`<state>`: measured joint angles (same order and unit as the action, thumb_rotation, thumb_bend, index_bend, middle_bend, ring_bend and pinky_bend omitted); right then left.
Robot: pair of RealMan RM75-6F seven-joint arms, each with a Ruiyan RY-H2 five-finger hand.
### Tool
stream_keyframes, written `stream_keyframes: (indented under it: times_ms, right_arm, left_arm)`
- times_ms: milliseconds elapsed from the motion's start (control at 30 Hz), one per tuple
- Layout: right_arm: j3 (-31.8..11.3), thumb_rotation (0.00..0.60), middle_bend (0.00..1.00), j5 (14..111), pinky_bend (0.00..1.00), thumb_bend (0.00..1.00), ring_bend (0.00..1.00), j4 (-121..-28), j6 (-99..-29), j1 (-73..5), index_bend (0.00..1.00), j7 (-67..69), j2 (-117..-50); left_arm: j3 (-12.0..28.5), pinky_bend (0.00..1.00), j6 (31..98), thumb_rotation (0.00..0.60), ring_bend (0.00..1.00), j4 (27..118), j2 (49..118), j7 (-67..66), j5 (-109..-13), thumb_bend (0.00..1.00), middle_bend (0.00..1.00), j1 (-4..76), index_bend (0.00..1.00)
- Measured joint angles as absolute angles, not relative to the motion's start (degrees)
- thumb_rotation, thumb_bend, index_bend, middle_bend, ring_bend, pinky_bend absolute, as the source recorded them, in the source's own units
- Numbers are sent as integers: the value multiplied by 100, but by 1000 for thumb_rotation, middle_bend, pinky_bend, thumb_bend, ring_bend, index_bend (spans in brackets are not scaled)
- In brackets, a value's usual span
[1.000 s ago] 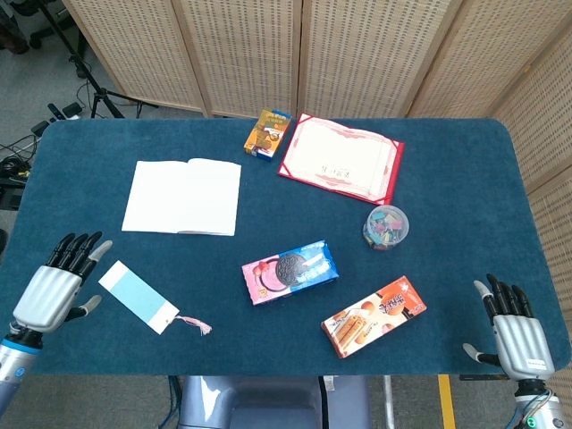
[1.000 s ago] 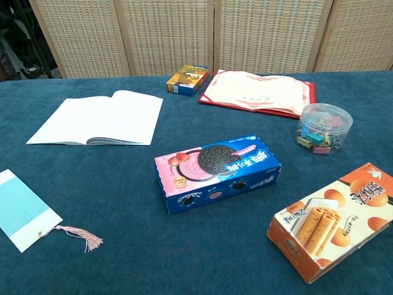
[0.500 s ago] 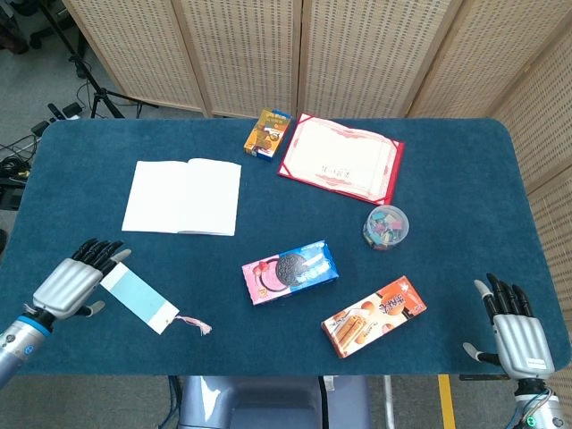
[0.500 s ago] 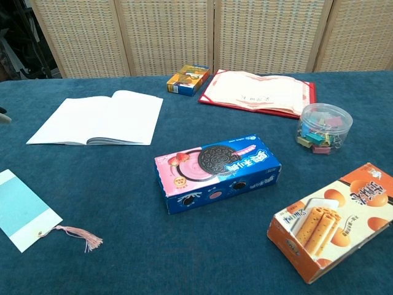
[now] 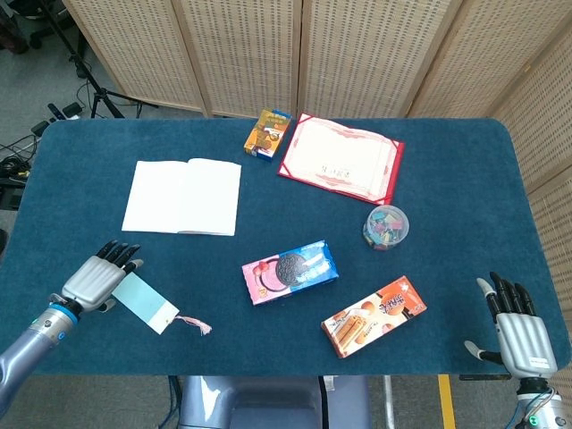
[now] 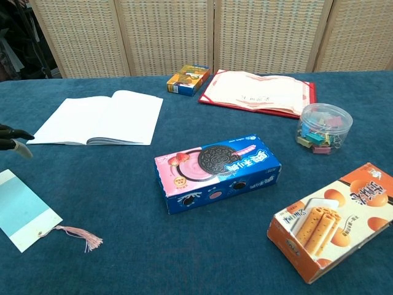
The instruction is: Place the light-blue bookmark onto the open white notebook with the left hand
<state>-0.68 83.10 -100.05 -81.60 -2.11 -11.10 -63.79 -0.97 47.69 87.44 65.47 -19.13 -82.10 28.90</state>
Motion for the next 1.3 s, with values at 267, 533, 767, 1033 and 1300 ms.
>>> stream_keyframes:
  times_ms: [267, 533, 767, 1033, 1300]
  right_arm:
    - [-67, 600, 0, 8324, 0, 105, 0, -10002, -8173, -208, 2, -1098, -6379]
    - [-89, 600, 0, 8288, 0, 105, 0, -9987, -8179, -205, 2, -1057, -6375]
    - [-84, 600, 0, 8283, 0, 105, 0, -9994, -8178, -205, 2, -1114, -6397]
    - [-86, 600, 0, 8261, 0, 105, 0, -9996, -8153, -217, 2, -1156, -6415]
    - [-86, 600, 0, 8267, 0, 105, 0, -9995, -8165, -213, 2, -1150, -6414]
  left_arm:
    - [-155, 0, 4626, 600, 0, 8675, 6758, -2163, -8024, 213, 0, 2997, 209]
    - [-328, 0, 4709, 600, 0, 8544, 6867, -2398, -8133, 211, 0, 3016, 211]
    - [-448, 0, 4770, 600, 0, 8397, 6947, -2355, -8291, 212, 0, 3012, 211]
    - [-552, 0, 4916, 600, 0, 8071, 7139, -2216, -8463, 212, 0, 2970, 212]
    - [-622, 0, 5155, 600, 0, 7737, 7311, -2028, -8654, 215, 0, 2892, 215]
